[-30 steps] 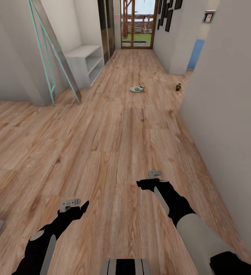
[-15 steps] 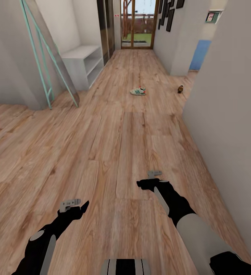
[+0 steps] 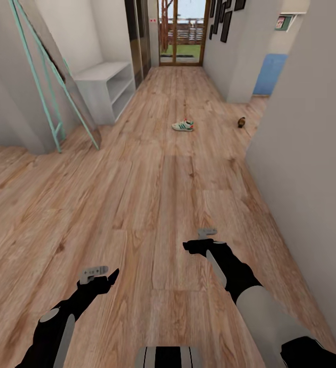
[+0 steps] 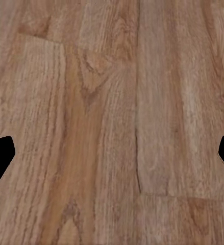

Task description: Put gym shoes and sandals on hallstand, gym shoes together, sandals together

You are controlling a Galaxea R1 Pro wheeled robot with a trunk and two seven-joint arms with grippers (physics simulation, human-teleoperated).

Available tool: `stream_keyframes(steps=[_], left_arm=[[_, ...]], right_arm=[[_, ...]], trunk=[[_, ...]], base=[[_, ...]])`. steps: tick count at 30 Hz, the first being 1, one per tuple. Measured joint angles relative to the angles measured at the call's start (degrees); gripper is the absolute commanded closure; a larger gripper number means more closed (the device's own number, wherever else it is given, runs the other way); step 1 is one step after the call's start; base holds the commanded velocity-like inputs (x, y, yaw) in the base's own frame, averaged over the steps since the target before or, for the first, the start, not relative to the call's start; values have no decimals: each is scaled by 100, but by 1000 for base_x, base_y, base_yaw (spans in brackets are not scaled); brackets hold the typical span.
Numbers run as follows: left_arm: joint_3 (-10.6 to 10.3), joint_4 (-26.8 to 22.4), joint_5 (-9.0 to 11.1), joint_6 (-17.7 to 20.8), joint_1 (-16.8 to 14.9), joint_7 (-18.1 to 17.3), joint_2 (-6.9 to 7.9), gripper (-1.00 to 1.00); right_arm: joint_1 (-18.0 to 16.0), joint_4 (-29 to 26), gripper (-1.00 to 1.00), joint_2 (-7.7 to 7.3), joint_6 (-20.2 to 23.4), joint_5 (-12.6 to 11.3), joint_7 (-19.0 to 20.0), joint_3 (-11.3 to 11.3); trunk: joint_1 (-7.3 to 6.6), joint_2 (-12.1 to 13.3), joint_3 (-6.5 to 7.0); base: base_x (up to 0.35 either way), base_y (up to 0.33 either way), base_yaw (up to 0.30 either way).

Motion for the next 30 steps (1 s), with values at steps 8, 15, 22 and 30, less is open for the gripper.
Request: stream_keyframes(steps=[8,15,22,30], left_arm=[[0,-1,0,0,0,1,1,-100],[0,2,0,0,0,2,1,-100],[0,2,0,0,0,3,1,-100],[0,0,0,0,0,-2,1,-100]], right_arm=[[0,0,-100,0,0,2,0,5],[0,2,-100,0,0,7,0,5],[0,0,-100,0,0,8,0,1],[0,1,-100,0,0,8,0,4]], trunk=[[0,0,0],[0,0,0],[0,0,0],[0,0,0]], base=[[328,0,-204],[328,0,-37],[329,0,-4],[331,0,0]])
